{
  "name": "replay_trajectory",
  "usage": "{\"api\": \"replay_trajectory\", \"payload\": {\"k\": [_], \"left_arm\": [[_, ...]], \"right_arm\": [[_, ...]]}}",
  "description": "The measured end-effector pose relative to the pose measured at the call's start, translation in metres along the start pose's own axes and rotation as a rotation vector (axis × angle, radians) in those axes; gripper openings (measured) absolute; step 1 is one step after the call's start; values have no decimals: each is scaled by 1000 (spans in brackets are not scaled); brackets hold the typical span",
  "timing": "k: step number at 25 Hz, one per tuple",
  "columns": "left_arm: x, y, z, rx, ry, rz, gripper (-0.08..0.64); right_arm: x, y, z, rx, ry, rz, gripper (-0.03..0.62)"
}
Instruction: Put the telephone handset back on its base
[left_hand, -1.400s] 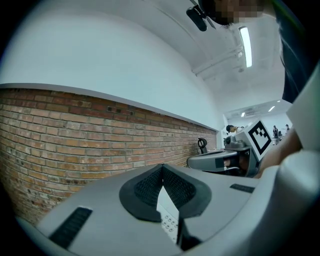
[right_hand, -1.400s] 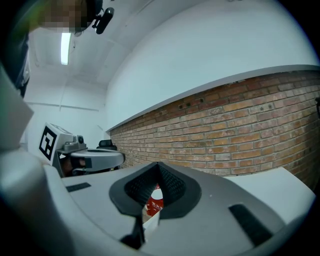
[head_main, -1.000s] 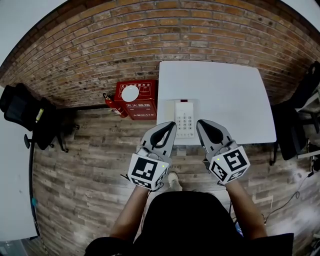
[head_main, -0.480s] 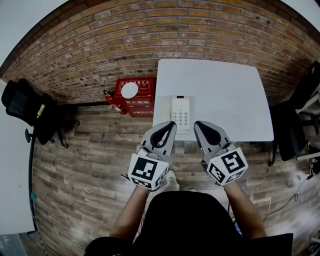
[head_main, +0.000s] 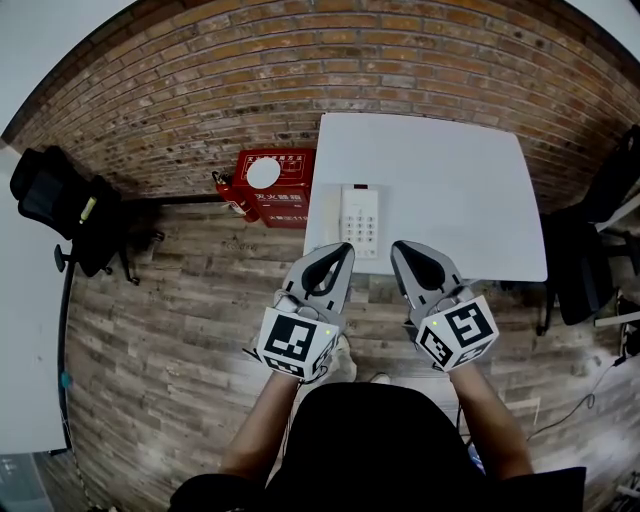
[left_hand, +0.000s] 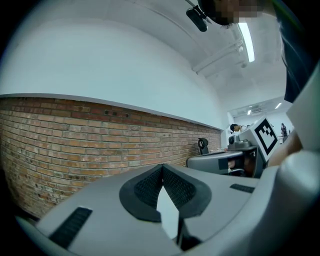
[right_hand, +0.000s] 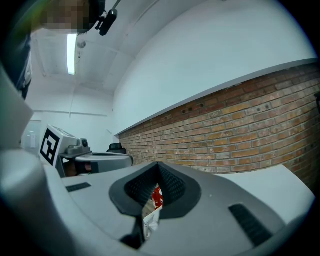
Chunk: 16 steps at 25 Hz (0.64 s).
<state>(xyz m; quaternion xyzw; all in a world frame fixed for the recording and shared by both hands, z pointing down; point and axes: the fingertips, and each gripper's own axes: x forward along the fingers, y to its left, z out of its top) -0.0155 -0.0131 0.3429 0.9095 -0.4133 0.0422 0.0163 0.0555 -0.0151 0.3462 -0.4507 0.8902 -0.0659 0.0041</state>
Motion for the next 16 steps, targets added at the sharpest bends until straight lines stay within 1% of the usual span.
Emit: {"api": "replay_trajectory", "payload": {"k": [16], "left_arm": [[-23, -42, 3, 23, -4, 28, 9]], "right_arm": [[-44, 11, -1, 0, -9, 18, 12]]}}
